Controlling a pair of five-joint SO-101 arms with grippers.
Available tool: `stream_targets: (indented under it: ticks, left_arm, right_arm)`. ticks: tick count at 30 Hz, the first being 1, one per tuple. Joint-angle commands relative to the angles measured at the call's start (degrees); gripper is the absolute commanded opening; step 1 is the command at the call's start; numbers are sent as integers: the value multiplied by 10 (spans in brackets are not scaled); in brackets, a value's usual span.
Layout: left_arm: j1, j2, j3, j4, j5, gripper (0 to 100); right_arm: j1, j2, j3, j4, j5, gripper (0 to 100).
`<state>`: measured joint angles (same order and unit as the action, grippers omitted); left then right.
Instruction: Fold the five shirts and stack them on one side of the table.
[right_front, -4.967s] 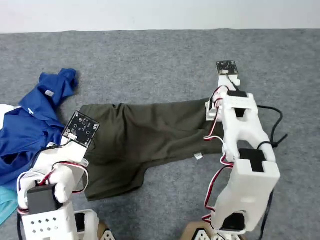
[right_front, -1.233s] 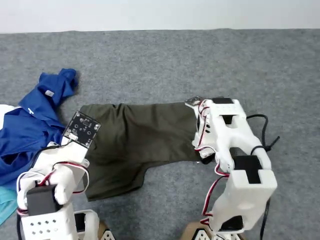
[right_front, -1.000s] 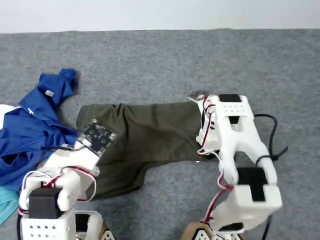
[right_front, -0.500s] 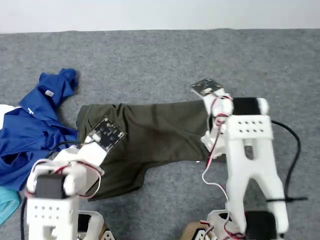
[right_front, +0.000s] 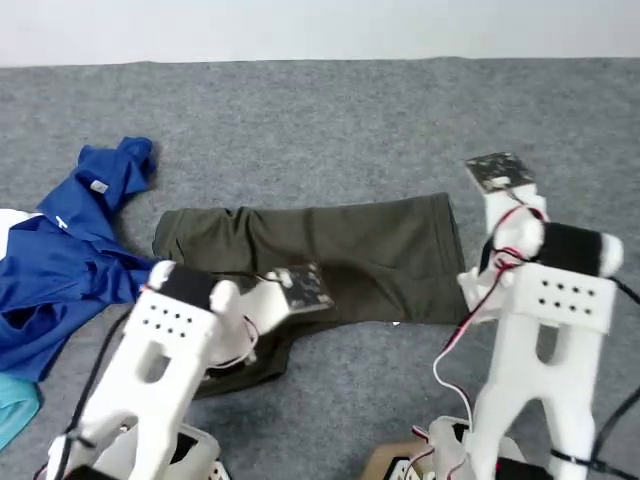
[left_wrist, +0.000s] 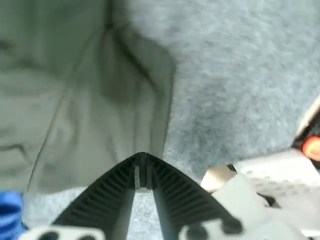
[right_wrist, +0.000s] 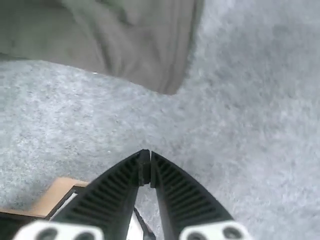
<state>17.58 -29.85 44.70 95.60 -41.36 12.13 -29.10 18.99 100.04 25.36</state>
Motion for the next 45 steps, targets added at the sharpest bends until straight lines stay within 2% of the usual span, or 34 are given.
stream_targets:
  ticks: [1,4,10,20,27,36,45]
  left_arm:
    - [6,21,-19,9,-55,51]
    - [6,40,-19,9,-83,103]
    - [6,74,2,-2,-127,109]
    - [3,95,92,-133,-128,143]
    - [-37,98,93,-176,-130,164]
    - [-38,98,119,-178,-130,164]
    - [-39,98,153,-242,-127,163]
  right_arm:
    - [44,-42,33,19,6,9]
    - [73,-78,73,19,16,9]
    - [124,-166,134,20,65,9]
    - [189,-273,175,22,109,9]
    - [191,-284,178,22,108,9]
    - [191,-286,178,22,107,9]
    - [191,-287,178,22,107,9]
